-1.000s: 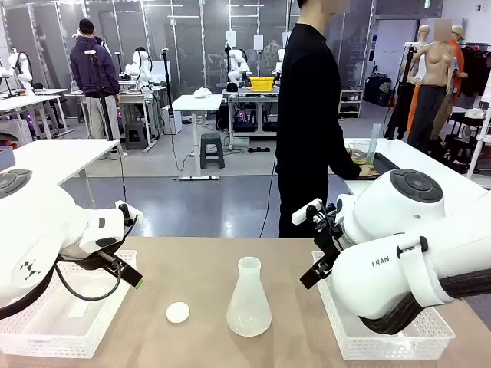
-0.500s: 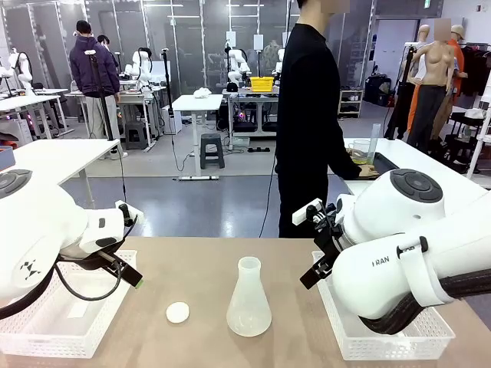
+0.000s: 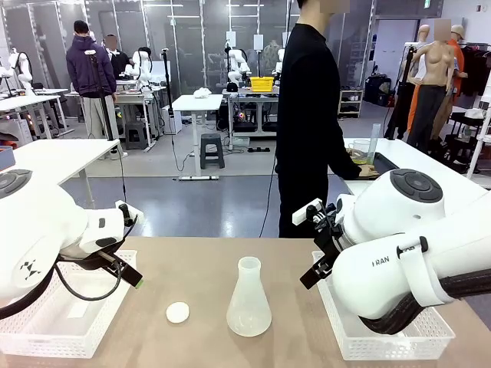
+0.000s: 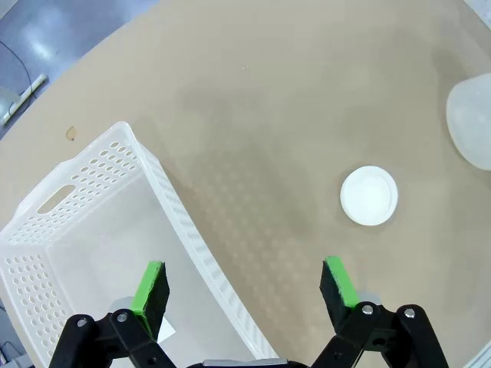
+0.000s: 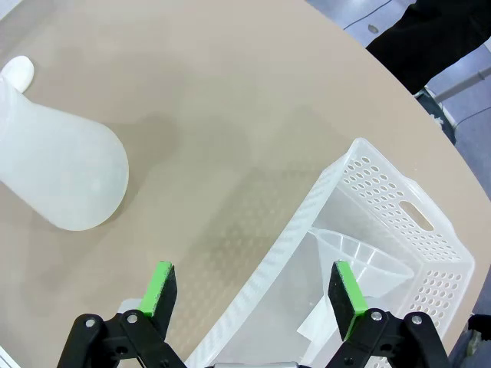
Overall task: Prepare the solutions needed for the experiment.
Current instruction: Pick up the Plastic Funnel and insert it into the Big flask.
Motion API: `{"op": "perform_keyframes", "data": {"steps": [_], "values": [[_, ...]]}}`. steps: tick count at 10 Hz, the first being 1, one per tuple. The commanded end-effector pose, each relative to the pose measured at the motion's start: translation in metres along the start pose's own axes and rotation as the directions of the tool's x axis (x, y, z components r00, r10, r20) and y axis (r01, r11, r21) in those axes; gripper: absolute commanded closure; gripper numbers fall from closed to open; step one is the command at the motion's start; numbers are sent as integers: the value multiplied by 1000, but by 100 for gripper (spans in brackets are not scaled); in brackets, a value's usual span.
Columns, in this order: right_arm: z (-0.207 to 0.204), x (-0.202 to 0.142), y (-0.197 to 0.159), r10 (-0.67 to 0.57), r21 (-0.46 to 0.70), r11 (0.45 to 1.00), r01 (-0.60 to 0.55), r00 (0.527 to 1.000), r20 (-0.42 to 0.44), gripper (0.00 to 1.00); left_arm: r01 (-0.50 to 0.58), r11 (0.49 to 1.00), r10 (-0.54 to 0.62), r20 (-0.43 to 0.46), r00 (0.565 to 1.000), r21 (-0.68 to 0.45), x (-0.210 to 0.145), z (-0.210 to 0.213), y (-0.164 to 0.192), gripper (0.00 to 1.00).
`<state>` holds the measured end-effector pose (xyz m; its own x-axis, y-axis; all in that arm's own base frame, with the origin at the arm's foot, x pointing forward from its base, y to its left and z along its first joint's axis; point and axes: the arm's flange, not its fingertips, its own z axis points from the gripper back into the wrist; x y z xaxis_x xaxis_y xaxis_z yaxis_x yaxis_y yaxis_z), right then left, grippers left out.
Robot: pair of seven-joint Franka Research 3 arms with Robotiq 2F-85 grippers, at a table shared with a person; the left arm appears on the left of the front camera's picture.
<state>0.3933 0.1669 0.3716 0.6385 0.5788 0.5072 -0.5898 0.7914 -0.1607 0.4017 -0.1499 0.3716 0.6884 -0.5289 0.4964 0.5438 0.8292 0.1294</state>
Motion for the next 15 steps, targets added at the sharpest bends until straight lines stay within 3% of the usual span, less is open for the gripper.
{"op": "perform_keyframes", "data": {"steps": [1, 4, 5, 7, 11, 12, 15], "values": [[0, 0, 0, -2, 0, 1000, 2, 1000, 0, 0, 0, 1000, 0, 0, 1000, 0, 0, 0, 0, 0], [0, 0, 0, -2, 0, 1000, 2, 1000, 0, 0, 0, 1000, 0, 0, 1000, 0, 0, 0, 0, 0], [0, 0, 0, 0, 0, 1000, 0, 1000, 0, 0, 48, 994, -47, 6, 999, -98, -2, 4, 8, 0], [28, 2, -19, -160, 114, 983, 146, 979, 127, 0, -3, 975, 23, 83, 996, -224, -1, 32, 25, 0], [68, 9, -24, -220, 151, 969, 197, 962, 159, 0, -25, 971, 45, 81, 996, -236, 4, 63, 36, 0], [54, 18, -19, -223, 103, 973, 209, 963, 152, 0, -25, 984, 36, 58, 998, -174, 5, 67, 37, 0], [54, 18, -19, -223, 103, 973, 209, 963, 152, 0, -49, 974, 71, 96, 993, -220, 3, 61, 33, 0]]}}
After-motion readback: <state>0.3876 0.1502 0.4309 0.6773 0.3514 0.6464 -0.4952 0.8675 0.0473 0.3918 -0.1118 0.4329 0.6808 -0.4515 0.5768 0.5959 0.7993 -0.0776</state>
